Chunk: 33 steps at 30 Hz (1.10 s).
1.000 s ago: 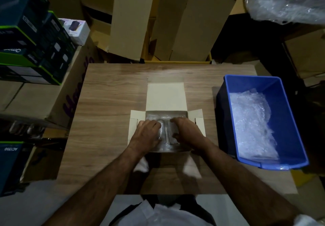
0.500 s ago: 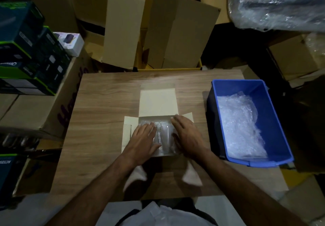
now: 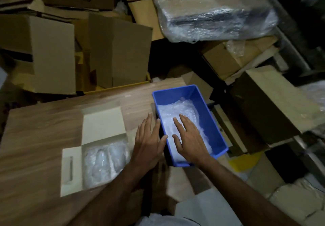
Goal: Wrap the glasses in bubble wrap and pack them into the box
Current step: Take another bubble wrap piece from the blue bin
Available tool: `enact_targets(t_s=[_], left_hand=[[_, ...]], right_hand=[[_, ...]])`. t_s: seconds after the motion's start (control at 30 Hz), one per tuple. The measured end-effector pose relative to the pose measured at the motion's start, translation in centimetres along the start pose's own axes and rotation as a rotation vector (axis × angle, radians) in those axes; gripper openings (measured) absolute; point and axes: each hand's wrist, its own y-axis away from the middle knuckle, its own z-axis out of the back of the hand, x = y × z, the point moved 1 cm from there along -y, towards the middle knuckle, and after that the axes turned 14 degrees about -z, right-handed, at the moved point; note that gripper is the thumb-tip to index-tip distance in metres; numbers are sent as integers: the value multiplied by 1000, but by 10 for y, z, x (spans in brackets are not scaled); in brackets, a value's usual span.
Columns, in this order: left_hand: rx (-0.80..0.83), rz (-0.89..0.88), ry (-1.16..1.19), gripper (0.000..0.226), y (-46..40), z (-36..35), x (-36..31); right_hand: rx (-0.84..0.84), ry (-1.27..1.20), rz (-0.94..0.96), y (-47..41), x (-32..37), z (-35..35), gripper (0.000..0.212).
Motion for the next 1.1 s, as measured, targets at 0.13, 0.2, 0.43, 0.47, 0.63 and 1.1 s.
enact_targets(t_s=[0.13, 0.2, 0.43, 0.47, 0.63, 1.1], left_hand=[[82, 67, 7, 65, -29, -32, -19], [140, 94, -3, 67, -39, -44, -18], [216, 175, 5, 73, -50, -60, -17], [200, 178, 16, 74, -51, -60, -18], [187, 181, 39, 75, -50, -58, -21], [283, 201, 0, 78, -54, -53, -23]], right_hand=[[180, 96, -30, -9, -44, 5, 77], [353, 241, -14, -17, -62, 4, 89], [578, 436, 63, -38, -91, -21, 71], [573, 424, 69, -40, -92, -22, 62], [509, 351, 75, -47, -93, -18, 40], [211, -61, -46, -27, -99, 16, 41]])
